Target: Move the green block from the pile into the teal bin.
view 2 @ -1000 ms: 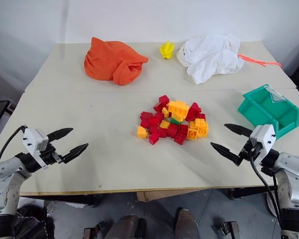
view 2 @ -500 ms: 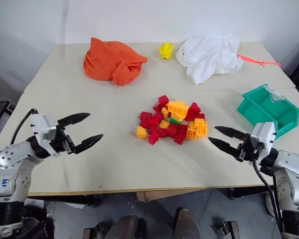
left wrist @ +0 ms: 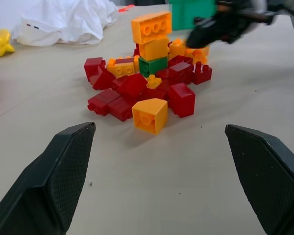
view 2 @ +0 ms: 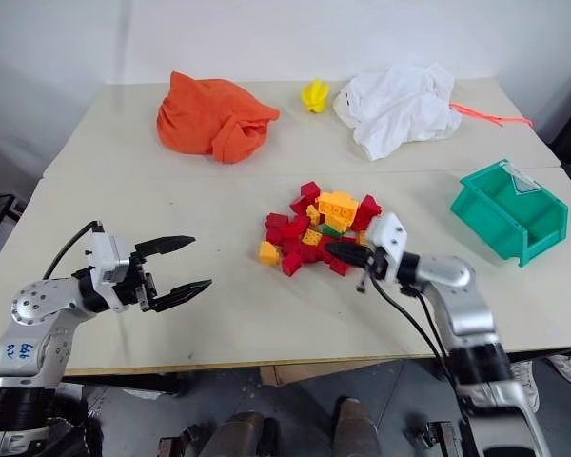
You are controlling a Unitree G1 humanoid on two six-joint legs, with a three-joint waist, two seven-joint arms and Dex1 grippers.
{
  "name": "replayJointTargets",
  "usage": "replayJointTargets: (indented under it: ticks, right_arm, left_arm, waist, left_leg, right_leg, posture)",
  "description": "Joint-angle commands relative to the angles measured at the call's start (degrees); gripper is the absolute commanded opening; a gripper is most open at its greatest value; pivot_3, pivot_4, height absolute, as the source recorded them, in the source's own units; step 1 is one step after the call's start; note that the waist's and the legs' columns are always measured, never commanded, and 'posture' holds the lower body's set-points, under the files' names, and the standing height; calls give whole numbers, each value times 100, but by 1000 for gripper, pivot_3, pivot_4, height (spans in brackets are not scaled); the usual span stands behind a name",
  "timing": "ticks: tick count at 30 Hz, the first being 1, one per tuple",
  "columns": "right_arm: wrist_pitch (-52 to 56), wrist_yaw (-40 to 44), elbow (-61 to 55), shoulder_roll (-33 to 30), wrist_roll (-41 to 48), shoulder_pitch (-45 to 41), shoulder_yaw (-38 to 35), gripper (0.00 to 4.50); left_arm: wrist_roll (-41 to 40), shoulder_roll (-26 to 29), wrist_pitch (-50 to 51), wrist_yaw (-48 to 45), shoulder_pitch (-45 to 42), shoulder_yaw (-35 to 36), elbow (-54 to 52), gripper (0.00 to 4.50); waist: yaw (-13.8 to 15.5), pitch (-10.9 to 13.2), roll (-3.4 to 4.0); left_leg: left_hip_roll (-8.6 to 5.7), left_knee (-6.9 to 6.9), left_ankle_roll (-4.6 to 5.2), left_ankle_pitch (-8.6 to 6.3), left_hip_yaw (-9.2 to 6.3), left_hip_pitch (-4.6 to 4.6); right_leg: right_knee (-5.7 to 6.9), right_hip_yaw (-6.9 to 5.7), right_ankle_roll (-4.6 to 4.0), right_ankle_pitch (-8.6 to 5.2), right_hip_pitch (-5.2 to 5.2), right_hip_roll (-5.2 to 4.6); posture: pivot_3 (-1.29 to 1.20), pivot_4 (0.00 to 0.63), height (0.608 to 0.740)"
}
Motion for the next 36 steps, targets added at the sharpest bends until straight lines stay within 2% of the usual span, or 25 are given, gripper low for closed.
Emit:
replayJointTargets:
  ticks: [1, 4, 9, 14, 20, 25, 30, 34, 36]
  right_arm:
    - [-366, -348, 998, 188, -397, -745, 3, 18]
    - [-733, -512, 1954, 185, -600, -1354, -123, 18]
    - [-1431, -1151, 3999, -165, -1116, -2279, -232, 18]
    - [-1876, -1047, 4672, -258, -1255, -2603, -272, 18]
    - [-1860, 130, 3719, -118, -1006, -1981, -140, 18]
    - [-1254, 537, 2362, -245, -897, -1200, -11, 18]
    - [-395, 530, 1165, -558, -94, -667, -695, 18]
    - [20, 696, 656, -1131, 286, -181, -1198, 18]
    - [244, 743, 435, -1364, 480, 82, -1418, 396]
  left_arm:
    - [50, -77, -134, 80, -80, 6, 9, 4500]
    - [62, -139, -151, 148, -115, -21, -1, 4500]
    - [106, -253, -170, 253, -80, -75, -37, 4500]
    - [113, -296, -147, 293, -13, -64, -76, 4500]
    - [106, -312, -138, 332, -31, -60, -50, 4500]
    - [82, -317, -111, 356, -24, -51, -69, 4500]
    - [41, -272, -73, 348, 15, 16, -91, 4500]
    - [10, -262, -79, 375, 41, 121, -95, 4500]
    - [-4, -245, -70, 381, 55, 168, -106, 4500]
  waist:
    - [-3, 0, 0]
    - [-6, 0, 0]
    - [-27, 0, 0]
    - [-154, 0, 0]
    - [-278, 0, 2]
    - [-260, 0, 2]
    - [-126, 4, 7]
    - [-49, 4, 8]
    - [7, 4, 8]
  left_leg:
    - [0, 1, 0, 0, -2, -3]
    - [-2, 5, 0, 0, -11, -7]
    - [-6, 4, 0, 0, -19, -10]
    - [-4, -4, 0, 0, -21, -11]
    - [6, -10, -1, 0, -19, -10]
    - [3, -1, 0, 0, -22, -9]
    - [-1, 17, -1, 0, -23, -14]
    - [-1, 24, -3, -2, -30, -19]
    - [-1, 22, -4, -3, -29, -19]
  right_leg:
    - [-1, -3, 0, 0, 0, 0]
    - [1, -9, -1, 1, 0, -1]
    - [0, -15, -2, 1, 1, -3]
    - [-2, -21, -2, 0, 1, -2]
    - [-2, -27, -3, 0, 0, 2]
    - [0, -26, -2, 0, 5, -2]
    - [1, -25, -2, 0, 6, -7]
    - [0, -28, -2, 0, 7, -7]
    - [-2, -30, -2, 0, 8, -6]
  posture:
    - [0, 150, 740]
    - [0, 150, 740]
    - [0, 150, 740]
    - [0, 150, 740]
    - [0, 150, 740]
    - [0, 150, 740]
    - [0, 150, 740]
    - [0, 150, 740]
    - [0, 150, 740]
